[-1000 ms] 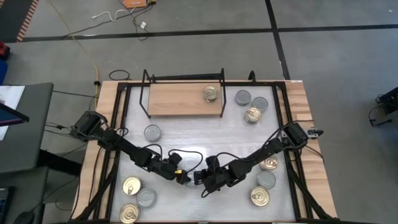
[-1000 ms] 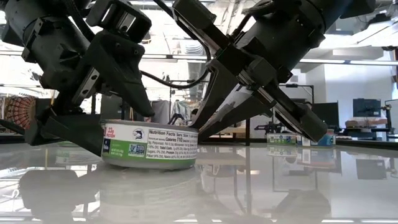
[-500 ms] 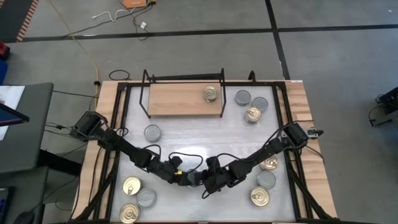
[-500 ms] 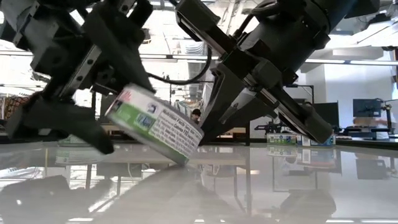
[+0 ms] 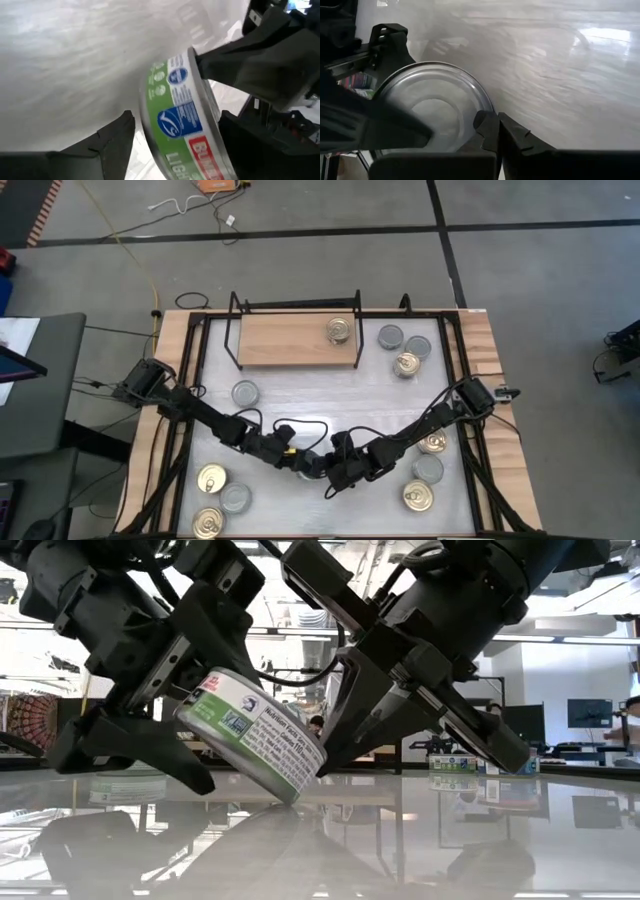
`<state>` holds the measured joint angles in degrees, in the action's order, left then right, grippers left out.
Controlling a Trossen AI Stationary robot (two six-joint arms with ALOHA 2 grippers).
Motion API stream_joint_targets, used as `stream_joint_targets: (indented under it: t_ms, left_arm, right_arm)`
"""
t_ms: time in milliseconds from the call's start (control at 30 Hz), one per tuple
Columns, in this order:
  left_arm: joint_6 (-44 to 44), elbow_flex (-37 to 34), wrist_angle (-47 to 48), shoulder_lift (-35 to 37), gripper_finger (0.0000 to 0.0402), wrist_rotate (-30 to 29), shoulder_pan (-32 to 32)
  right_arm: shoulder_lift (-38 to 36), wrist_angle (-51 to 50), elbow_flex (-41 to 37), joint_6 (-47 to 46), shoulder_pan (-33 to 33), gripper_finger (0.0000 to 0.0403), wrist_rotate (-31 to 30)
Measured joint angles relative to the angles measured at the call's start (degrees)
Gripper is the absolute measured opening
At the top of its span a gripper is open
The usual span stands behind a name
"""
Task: Stack canned seafood by type on shelf
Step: Put the green tuna can on the shelf
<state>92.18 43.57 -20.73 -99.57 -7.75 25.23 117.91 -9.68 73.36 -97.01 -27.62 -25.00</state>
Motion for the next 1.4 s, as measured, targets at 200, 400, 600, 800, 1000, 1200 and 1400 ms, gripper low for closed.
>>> stream_joint_targets:
  t_ms: [200, 400, 600, 800, 1000, 1200, 1400]
  left_arm:
    - [0.0, 0.0, -0.8, 0.0, 0.0219, -0.1, -0.4]
    - [-0.3, 0.0, -1.1, 0.1, 0.0166, -0.1, -0.4]
    - [-2.5, 0.0, -1.3, 0.2, 0.0122, 0.0, -0.7]
    - [-4.8, 0.0, -1.3, 0.2, 0.0122, -0.3, -1.3]
    - [-5.4, 0.0, -2.4, 0.1, 0.0122, -1.6, -1.6]
    - [-3.3, 0.0, -2.5, 0.1, 0.0123, -5.7, -2.0]
    - [-1.0, 0.0, -4.9, 0.1, 0.0123, -9.2, -4.3]
  right_arm:
    - [0.0, 0.6, 0.0, 0.4, 0.2, 0.0029, -0.3]
    - [0.0, 2.3, 0.0, 3.3, 1.0, 0.0028, -0.4]
    - [-0.6, 2.2, 0.0, 5.9, 1.3, 0.0034, -0.3]
    - [-2.8, -0.5, 0.0, 10.2, 1.7, 0.0047, -0.2]
    - [-8.1, -7.5, 0.0, 15.7, 2.5, 0.0086, 1.5]
    - [-15.7, -18.5, 0.0, 26.6, 3.0, 0.0135, 3.1]
    - [-22.1, -33.4, 0.1, 33.0, 1.6, 0.0143, 4.1]
